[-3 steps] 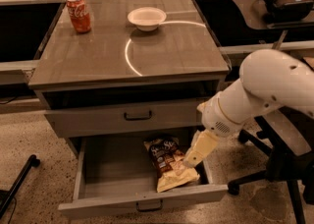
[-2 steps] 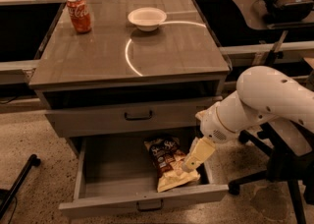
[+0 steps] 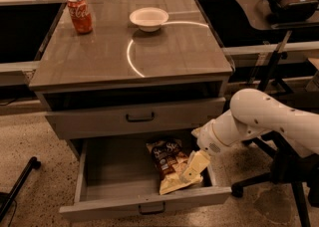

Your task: Pick brown chip bag from middle drawer and place on counter

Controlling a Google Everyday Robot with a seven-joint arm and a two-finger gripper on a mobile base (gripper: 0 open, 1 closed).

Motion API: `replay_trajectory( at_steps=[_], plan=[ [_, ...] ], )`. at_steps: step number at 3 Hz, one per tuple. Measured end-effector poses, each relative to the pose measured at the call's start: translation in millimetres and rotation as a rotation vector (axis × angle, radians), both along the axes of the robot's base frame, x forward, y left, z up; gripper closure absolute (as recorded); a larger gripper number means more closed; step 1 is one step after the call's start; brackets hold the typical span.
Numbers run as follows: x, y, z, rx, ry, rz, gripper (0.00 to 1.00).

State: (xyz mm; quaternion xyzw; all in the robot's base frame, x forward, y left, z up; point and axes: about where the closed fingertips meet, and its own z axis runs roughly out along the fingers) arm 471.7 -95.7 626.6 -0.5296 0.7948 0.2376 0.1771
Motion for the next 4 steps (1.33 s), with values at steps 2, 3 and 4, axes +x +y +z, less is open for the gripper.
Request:
replay_trajectory(
  at_steps=[2, 3, 4],
  plan=[
    [5, -4, -19, 0.003, 0.021, -0.006, 0.0],
    [17, -13, -57, -0.005, 0.052, -0.031, 0.0],
    [27, -12, -85, -0.031, 0.073, -0.044, 0.0]
  ],
)
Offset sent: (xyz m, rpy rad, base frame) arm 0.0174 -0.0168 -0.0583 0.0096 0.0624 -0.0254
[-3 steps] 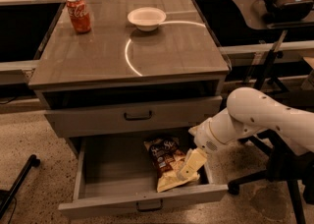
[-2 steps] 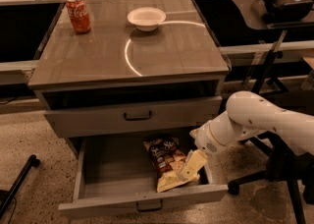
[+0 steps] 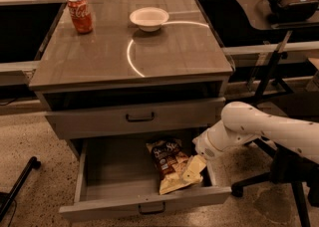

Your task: Pick brown chip bag from middle drawer and place on counter

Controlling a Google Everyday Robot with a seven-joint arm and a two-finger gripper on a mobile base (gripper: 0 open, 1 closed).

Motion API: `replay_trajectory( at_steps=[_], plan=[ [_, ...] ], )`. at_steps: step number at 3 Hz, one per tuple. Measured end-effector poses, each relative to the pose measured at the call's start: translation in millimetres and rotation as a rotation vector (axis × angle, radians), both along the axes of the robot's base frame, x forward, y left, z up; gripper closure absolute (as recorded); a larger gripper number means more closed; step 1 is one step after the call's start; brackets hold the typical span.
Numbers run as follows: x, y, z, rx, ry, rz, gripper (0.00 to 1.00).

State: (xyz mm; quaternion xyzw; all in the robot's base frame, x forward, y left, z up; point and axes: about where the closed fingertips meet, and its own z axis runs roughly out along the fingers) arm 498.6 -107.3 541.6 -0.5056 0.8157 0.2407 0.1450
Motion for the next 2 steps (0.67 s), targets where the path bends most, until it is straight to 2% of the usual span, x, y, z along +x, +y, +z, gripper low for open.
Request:
replay_trajectory(
  at_steps=[2],
  plan=[
    [20, 11, -52, -0.04, -0.005, -0.018, 0.0]
  ],
)
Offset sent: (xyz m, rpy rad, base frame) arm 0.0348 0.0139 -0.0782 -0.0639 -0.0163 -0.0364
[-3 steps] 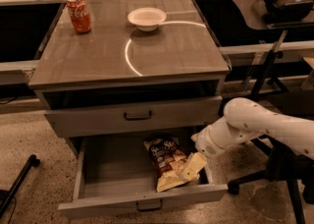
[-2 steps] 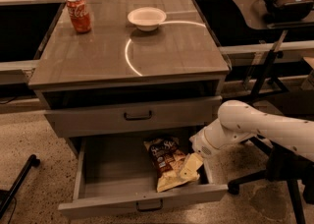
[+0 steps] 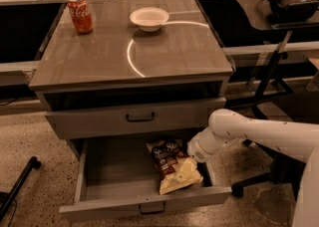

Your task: Pick brown chip bag from middle drawer and place on counter

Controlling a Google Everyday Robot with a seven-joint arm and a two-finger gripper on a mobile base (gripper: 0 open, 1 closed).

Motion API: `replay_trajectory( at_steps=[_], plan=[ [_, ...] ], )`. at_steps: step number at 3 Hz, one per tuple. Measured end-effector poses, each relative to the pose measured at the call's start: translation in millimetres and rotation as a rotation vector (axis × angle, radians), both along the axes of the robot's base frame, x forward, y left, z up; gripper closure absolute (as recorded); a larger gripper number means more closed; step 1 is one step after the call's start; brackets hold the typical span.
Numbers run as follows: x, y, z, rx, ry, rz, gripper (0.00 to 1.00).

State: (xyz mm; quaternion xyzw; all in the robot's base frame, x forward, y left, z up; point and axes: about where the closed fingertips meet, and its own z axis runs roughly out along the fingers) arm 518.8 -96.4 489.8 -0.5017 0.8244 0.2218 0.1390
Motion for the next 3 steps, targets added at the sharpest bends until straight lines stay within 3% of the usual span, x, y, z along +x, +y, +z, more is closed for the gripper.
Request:
replay_trajectory(
  at_steps=[3],
  plan=[
    [29, 2, -65, -0.036, 0.052, -0.035, 0.0]
  ],
)
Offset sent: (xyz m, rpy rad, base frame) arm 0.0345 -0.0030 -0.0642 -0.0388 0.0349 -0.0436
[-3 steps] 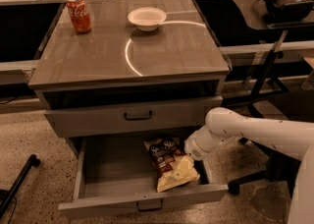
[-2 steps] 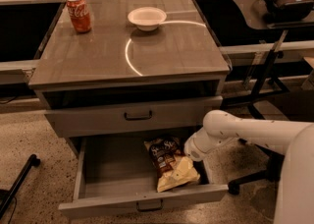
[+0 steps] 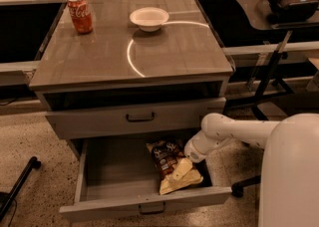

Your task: Pick brown chip bag from middle drawer and place on counter

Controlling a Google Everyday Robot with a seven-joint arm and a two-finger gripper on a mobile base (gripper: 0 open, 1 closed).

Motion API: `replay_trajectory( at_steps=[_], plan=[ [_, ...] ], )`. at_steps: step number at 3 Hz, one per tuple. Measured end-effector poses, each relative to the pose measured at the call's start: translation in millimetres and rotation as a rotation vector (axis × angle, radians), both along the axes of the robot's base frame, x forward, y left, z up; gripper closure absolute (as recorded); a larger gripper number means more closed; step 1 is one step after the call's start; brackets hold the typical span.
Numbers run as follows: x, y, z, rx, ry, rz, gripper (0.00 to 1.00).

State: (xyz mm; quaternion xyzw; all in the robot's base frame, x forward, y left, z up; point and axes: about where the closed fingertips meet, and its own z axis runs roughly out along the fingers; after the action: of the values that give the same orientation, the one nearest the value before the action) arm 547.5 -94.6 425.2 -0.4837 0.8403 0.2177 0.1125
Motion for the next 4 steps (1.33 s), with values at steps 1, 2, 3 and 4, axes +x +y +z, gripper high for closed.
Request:
replay_trajectory(
  at_steps=[1, 2, 3, 4],
  plan=[
    [-2, 1, -2, 0.027, 0.008, -0.013, 0.26],
    [-9, 1, 10, 0.052, -0.013, -0.018, 0.5],
    [-20, 0, 40, 0.104, -0.077, -0.017, 0.74],
    [-35, -1, 80, 0.163, -0.168, -0.003, 1.0]
  ],
)
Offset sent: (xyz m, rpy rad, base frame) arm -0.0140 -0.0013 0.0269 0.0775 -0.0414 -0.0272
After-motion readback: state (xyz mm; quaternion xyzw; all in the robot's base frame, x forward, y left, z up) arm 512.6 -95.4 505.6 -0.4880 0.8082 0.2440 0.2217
